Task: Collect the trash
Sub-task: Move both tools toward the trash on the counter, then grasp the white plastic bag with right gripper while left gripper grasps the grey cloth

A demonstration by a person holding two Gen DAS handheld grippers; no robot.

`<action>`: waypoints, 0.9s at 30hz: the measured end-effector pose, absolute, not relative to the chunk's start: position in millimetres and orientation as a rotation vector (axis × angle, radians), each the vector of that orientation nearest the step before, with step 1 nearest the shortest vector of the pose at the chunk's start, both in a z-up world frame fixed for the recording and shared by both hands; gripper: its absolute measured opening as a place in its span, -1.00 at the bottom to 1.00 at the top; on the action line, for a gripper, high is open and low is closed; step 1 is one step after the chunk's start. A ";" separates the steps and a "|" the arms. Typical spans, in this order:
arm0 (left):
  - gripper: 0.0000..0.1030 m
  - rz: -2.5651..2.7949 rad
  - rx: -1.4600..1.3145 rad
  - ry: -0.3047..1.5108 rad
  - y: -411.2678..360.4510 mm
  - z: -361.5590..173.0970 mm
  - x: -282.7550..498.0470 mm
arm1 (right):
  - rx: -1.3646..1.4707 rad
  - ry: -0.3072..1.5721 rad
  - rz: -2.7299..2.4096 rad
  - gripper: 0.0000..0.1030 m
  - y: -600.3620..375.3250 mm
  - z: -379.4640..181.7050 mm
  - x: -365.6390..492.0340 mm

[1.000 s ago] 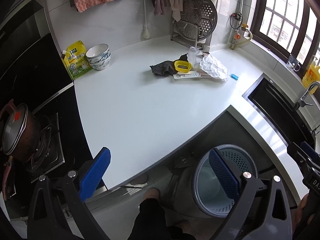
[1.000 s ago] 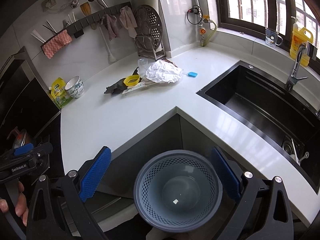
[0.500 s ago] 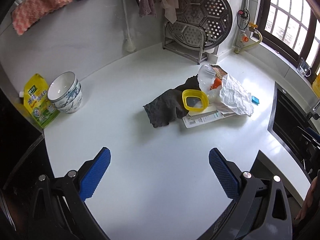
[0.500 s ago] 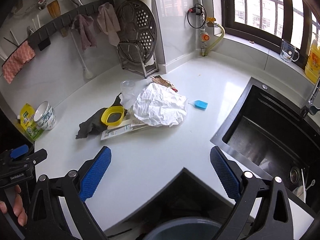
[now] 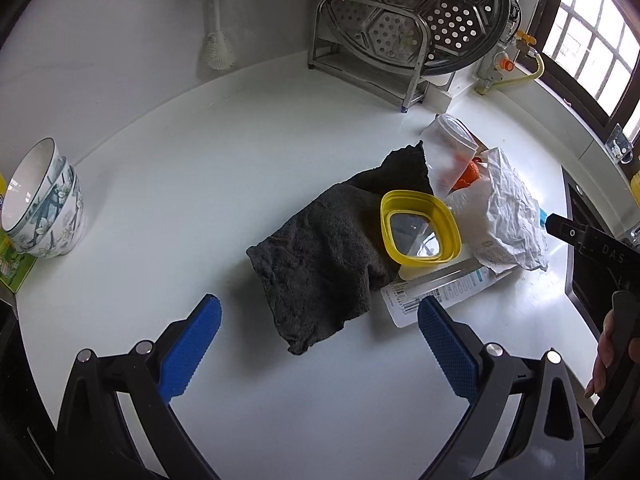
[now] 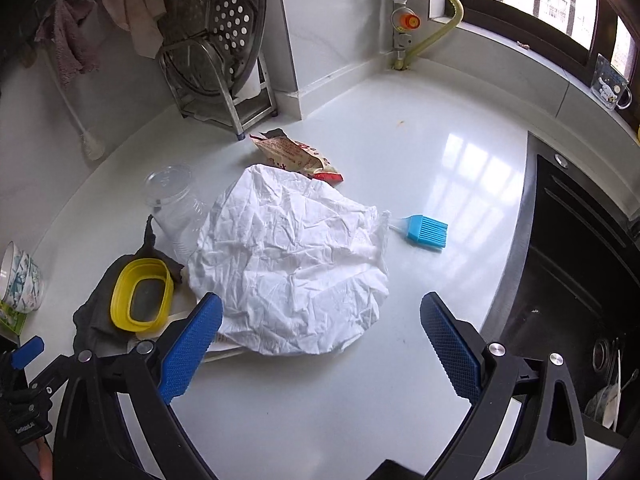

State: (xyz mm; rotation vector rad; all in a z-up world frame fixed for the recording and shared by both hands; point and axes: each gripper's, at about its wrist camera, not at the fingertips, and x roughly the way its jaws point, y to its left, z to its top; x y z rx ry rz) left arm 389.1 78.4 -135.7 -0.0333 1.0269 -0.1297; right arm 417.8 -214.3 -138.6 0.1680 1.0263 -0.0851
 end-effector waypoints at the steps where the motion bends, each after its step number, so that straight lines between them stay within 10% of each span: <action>1: 0.88 -0.128 -0.032 1.032 78.0 -140.1 392.9 | 0.170 1.033 -0.087 0.84 -214.4 -142.4 422.9; 11: 0.88 -0.164 -0.065 1.054 76.4 -160.0 416.4 | 0.122 1.083 -0.104 0.82 -206.3 -173.0 451.3; 21: 0.88 -0.151 -0.059 1.040 77.3 -164.3 430.7 | 0.112 1.110 -0.094 -0.78 -209.0 -173.3 438.1; 27: 0.88 -0.141 -0.081 1.031 80.5 -167.6 438.9 | 0.167 1.046 -0.091 -0.82 -220.2 -154.0 421.3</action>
